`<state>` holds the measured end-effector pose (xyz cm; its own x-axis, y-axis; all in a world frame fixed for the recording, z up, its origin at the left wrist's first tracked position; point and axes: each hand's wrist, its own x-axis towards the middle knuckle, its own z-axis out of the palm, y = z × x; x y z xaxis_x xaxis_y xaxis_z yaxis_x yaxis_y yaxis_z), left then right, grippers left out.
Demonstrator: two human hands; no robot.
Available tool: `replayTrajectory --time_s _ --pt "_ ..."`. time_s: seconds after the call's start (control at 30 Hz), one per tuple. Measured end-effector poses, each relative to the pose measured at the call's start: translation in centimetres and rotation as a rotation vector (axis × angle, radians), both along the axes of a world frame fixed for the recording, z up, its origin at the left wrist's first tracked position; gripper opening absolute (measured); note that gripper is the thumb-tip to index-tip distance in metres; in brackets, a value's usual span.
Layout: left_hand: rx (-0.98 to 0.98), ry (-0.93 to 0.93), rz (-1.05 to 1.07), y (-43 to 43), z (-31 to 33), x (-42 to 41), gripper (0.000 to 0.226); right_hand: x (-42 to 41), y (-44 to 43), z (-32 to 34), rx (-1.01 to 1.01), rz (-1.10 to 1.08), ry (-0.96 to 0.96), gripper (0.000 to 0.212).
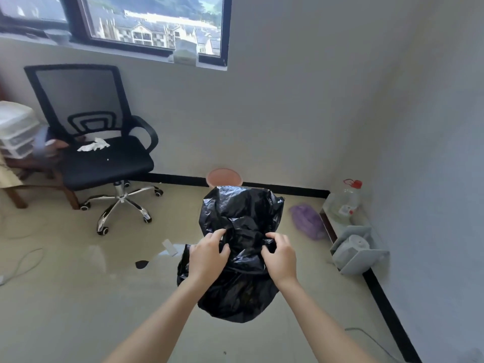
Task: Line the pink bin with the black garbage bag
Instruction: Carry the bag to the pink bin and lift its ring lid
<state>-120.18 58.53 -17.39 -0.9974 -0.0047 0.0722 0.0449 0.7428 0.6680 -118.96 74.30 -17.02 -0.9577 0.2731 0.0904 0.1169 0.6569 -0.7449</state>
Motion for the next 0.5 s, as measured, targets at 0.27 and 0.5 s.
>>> replayTrajectory --time_s 0.27,0.5 --pt "0.044 0.002 0.158 -0.3 0.4 -10.8 0.039 -13.8 0.5 -0.5 -0.014 0.160 -0.033 0.028" --pt "0.063 -0.068 0.245 -3.6 -1.6 -18.3 0.038 -22.1 -3.4 -3.1 -0.037 0.239 -0.104 0.028"
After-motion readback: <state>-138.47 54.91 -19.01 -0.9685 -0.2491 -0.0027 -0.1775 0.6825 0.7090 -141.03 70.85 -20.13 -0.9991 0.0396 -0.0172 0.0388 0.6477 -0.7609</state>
